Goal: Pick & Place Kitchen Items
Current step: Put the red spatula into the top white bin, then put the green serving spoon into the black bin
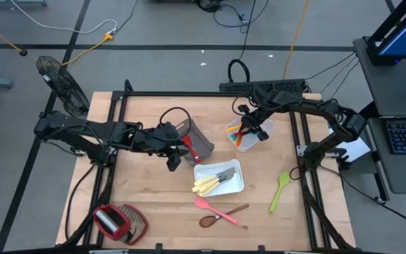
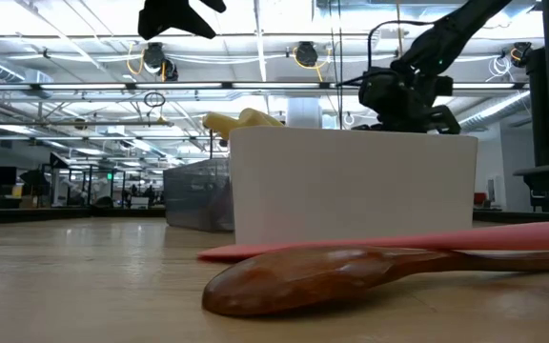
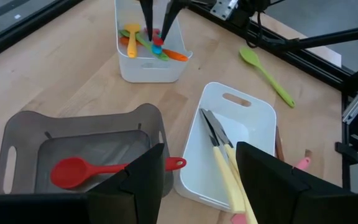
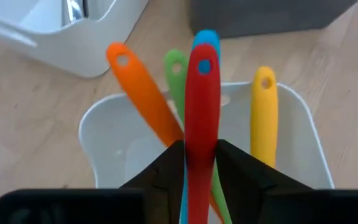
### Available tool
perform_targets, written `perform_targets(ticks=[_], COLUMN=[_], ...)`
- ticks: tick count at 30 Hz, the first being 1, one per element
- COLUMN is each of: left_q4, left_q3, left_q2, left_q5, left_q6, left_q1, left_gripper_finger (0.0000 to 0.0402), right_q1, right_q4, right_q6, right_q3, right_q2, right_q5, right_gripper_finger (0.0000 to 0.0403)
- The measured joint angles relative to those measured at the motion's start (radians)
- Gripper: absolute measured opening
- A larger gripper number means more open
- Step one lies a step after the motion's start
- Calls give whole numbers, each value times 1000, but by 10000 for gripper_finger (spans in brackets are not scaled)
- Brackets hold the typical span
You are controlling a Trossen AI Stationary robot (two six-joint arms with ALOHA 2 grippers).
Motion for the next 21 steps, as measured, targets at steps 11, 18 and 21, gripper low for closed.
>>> perform_targets(ticks=[11,18,21], left_q4=[-2,-7,-7], left_q3=[0,0,0], left_q2=[0,0,0], left_q5=[0,0,0], left_q6=[5,5,5], left_q1=[0,0,0], left_gripper_finger=[202,202,202], right_q1=[50,108,135], right_q4=[45,43,20], right_q6=[132,187,203], right_q3=[0,0,0], right_q2=[-39,-150,-208], right_q5=[212,311,312], right_gripper_finger=[143,166,166])
